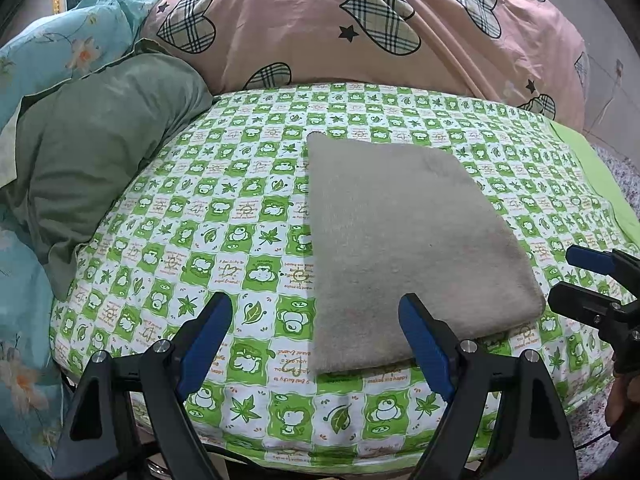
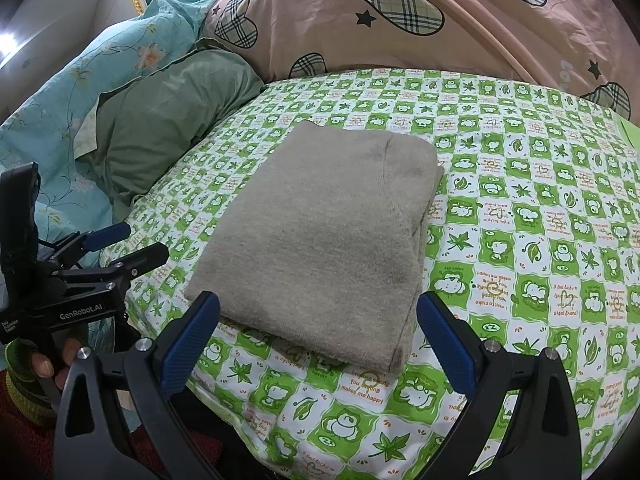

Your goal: Fold small clothes

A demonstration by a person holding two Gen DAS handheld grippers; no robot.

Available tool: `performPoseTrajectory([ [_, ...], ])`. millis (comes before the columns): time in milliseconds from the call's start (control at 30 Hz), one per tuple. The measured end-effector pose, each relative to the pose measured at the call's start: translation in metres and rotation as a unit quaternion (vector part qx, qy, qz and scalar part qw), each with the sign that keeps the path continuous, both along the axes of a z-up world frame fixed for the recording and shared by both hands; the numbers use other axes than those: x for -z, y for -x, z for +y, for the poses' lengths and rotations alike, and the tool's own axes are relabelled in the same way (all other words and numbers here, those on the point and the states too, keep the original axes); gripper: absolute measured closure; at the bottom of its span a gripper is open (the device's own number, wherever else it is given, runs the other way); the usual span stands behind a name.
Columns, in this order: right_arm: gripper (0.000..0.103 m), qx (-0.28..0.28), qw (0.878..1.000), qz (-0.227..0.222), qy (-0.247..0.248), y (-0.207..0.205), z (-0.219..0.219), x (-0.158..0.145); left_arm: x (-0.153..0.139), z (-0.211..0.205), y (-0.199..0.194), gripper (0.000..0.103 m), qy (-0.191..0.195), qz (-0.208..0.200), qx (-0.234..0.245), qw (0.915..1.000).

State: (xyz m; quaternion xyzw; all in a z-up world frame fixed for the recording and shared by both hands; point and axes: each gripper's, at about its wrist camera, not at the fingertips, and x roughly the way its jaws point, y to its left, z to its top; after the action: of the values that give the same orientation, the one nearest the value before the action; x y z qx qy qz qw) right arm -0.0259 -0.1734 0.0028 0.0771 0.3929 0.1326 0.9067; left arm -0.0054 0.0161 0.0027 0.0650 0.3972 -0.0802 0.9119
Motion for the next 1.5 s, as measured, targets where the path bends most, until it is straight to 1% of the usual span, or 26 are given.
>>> performPoseTrajectory([
  [400, 0.004, -0.005, 1.0, -0.005, 0.003, -0.0053, 0.0008, -0.0056, -0.0006, 0.0005, -0.0029, 0.017, 0.004, 0.005, 0.0, 1.0],
  [1500, 0.004, -0.009, 1.0, -0.001, 0.005, -0.0067, 0.0031, -0.0037, 0.001, 0.0029, -0.0087, 0.017, 0.002, 0.009, 0.002, 1.0],
])
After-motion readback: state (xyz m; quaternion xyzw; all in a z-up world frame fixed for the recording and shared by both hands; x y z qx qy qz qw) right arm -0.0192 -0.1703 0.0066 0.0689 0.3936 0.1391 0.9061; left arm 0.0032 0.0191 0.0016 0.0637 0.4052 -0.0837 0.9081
